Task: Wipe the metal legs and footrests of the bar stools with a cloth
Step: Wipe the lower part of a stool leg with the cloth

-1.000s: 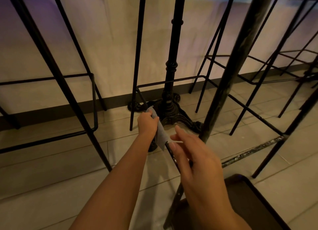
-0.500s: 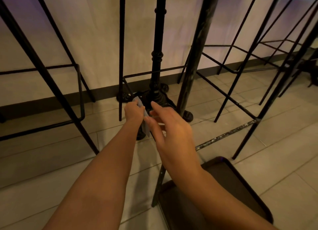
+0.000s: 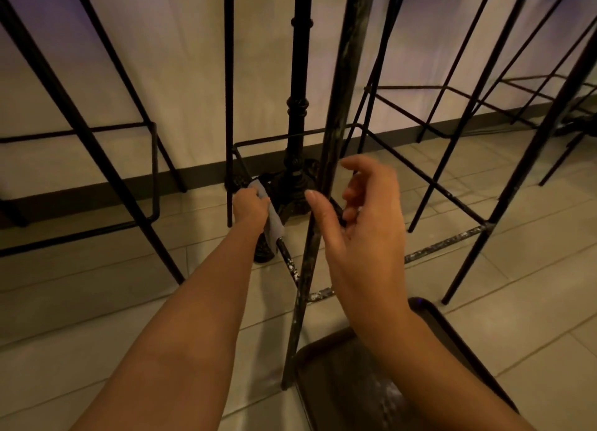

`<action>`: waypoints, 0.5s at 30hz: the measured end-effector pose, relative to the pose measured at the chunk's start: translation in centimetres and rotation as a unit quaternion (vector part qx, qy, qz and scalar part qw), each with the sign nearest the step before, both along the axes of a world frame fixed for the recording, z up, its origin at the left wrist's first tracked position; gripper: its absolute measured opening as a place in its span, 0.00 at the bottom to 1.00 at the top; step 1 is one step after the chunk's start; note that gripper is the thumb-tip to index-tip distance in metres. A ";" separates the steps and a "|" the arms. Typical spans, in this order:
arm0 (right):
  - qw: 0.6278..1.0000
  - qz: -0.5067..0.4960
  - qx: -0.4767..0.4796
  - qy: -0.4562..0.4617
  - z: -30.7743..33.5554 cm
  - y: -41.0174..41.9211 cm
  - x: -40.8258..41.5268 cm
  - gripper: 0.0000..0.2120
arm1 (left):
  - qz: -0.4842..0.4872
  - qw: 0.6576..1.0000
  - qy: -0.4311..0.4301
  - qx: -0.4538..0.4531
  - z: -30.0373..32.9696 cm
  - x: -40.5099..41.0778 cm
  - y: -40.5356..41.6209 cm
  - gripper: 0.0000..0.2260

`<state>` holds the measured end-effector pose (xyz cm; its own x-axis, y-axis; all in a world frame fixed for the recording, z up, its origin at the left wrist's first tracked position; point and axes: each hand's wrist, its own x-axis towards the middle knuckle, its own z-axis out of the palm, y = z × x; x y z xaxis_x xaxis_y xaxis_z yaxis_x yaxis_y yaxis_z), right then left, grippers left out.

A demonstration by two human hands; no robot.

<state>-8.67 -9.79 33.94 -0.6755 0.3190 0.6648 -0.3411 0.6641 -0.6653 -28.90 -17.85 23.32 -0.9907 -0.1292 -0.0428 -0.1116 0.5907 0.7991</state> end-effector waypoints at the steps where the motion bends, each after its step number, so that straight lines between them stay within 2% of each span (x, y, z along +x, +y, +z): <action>1: 1.000 -0.005 0.007 -0.001 -0.1 0.0 -0.2 0.22 | -0.002 1.000 0.006 -0.017 -0.4 -0.5 0.1 0.12; 4: 0.999 -0.002 0.031 -0.010 -0.7 -0.2 -0.8 0.29 | -0.009 0.999 0.018 -0.028 -1.1 -1.0 0.2 0.13; 8: 1.000 0.013 0.023 -0.008 -1.4 -0.7 -1.5 0.32 | -0.022 0.998 0.037 -0.038 -1.6 -1.5 0.0 0.11; 15: 0.999 0.022 0.027 0.001 -1.9 -0.8 -1.8 0.33 | -0.006 0.998 0.048 -0.045 -2.2 -1.6 0.2 0.11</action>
<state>-10.43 -10.63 32.09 -0.6859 0.2527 0.6824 -0.3720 0.6843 -0.6272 -30.54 -17.64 21.14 -0.9912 -0.1158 0.0633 -0.0293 0.6609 0.7499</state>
